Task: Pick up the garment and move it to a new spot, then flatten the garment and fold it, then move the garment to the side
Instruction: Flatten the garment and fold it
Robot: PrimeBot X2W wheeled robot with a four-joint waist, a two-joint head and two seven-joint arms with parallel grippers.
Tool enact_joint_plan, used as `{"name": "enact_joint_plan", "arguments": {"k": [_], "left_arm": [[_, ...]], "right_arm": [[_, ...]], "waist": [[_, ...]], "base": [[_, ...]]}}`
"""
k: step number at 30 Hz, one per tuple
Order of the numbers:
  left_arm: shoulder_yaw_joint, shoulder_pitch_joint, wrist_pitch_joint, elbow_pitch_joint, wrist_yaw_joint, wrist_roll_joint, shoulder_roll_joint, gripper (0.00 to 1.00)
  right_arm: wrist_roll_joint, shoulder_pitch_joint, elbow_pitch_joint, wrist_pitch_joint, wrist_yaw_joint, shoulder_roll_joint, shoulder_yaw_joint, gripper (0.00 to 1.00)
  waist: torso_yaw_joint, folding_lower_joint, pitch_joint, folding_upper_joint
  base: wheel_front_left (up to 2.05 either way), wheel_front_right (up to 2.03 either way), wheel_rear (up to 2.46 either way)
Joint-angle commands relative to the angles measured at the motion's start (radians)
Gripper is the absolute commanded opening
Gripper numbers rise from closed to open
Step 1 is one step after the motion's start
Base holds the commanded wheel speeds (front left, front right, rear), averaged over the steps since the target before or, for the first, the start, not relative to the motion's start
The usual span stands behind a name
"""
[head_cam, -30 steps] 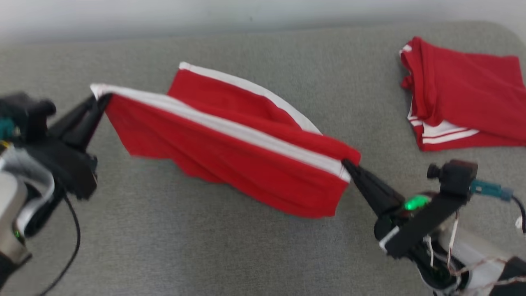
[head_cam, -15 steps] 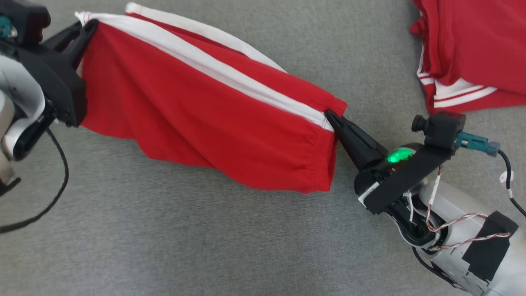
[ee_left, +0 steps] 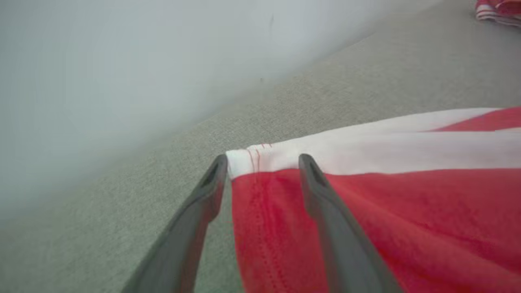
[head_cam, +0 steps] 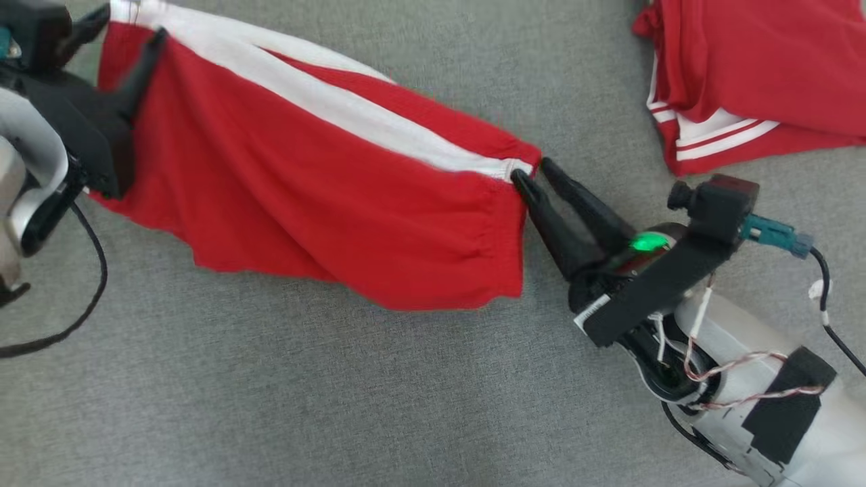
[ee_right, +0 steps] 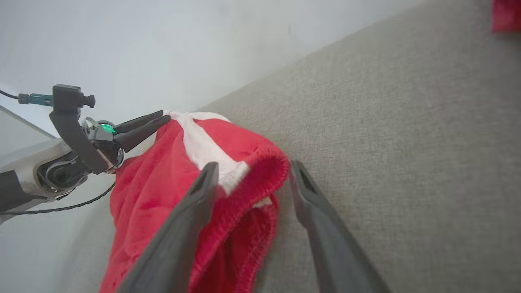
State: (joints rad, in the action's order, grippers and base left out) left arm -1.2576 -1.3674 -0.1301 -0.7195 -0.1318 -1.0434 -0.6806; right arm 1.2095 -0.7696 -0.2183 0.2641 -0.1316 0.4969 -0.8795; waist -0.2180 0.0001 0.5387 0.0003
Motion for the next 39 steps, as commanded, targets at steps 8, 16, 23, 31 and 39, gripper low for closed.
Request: {"name": "enact_joint_plan", "arguments": {"k": [8,16,23,31,39], "left_arm": [[-0.015,0.098,-0.109,-0.008,0.002,-0.03,0.006,1.0],[0.094,0.186,-0.136,0.001,0.003,0.003,0.023,1.0],[0.294,0.334,-0.134,0.069,0.045,0.104,0.038,1.0],[0.435,0.491,-0.135,0.062,0.035,0.178,0.086,1.0],[0.451,0.519,-0.117,-0.117,0.007,0.158,0.142,1.0]], "right_arm": [[-0.08,0.14,0.003,0.0,0.003,0.001,0.153,1.0],[-0.304,0.314,0.03,0.0,0.003,-0.082,0.425,1.0],[-0.47,0.449,0.089,0.0,0.003,-0.164,0.58,1.0],[-0.684,0.599,0.203,0.0,0.003,-0.276,0.725,1.0],[-0.742,0.665,0.238,0.0,0.002,-0.364,0.758,1.0]], "waist": [[0.029,-0.0001,-0.142,-0.0003],[0.051,-0.0001,-0.229,-0.0003],[0.052,-0.0001,-0.252,-0.0003],[0.034,-0.0001,-0.258,-0.0003],[-0.023,-0.0001,-0.227,-0.0003]], "base": [[0.0,0.0,0.0],[0.0,0.0,0.0],[0.0,0.0,0.0],[0.0,0.0,0.0],[0.0,0.0,0.0]]}}
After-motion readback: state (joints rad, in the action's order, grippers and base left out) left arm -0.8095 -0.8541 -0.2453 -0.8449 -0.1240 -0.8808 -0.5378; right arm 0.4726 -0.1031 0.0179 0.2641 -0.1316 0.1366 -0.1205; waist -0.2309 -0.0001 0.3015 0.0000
